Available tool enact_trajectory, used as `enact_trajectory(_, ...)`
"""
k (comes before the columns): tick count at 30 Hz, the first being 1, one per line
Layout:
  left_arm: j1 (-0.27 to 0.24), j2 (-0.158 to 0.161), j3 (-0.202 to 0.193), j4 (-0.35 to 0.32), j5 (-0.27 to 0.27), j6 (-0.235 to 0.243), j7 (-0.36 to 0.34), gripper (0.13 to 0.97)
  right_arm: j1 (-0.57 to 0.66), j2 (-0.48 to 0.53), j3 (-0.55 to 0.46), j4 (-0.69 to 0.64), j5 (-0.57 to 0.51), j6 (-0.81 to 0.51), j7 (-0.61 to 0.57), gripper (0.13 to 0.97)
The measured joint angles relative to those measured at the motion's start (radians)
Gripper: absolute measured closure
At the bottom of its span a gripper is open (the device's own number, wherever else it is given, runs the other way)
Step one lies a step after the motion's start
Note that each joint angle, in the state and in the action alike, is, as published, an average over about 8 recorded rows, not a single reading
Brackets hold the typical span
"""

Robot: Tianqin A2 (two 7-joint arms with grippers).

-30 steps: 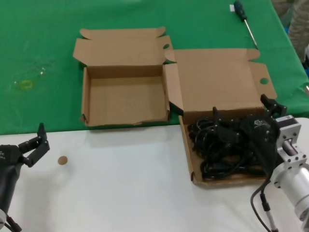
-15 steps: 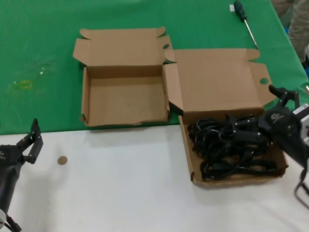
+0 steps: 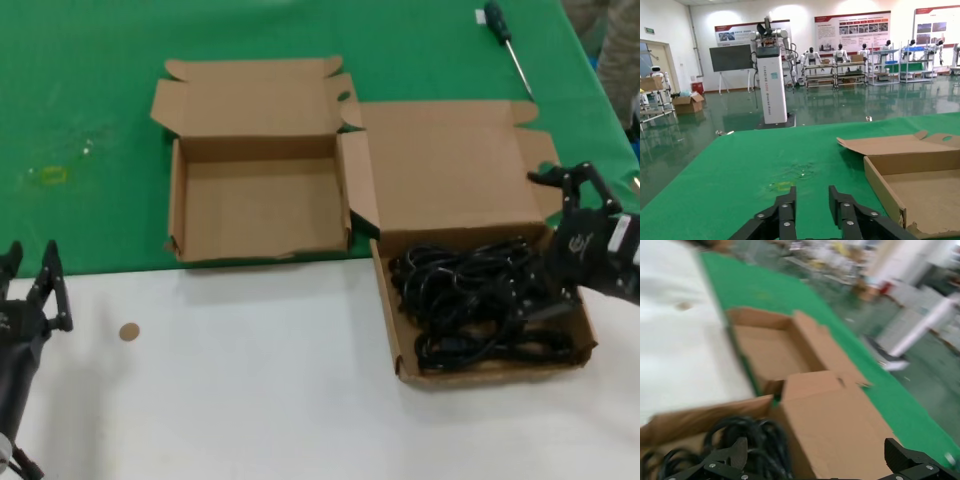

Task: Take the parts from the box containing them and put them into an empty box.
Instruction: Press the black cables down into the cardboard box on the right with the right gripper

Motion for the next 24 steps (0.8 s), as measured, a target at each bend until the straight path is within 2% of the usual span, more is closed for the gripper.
enact_trajectory(3,0.0,0.0,0.0,0.0,0.0,0.0,0.0,0.765,0.045,0.029,-0.02,-0.009,-0.021,-0.091,-0.055,0.129)
enact_trajectory(12,0.0,0.0,0.0,0.0,0.0,0.0,0.0,0.89,0.204,0.045,-0.111,-0.085,-0.12,-0.301,-0.196,0.129)
enact_trajectory(24,0.0,0.0,0.0,0.0,0.0,0.0,0.0,0.943,0.354,-0.047,-0.186,-0.233,-0.215,-0.388,-0.317,0.136)
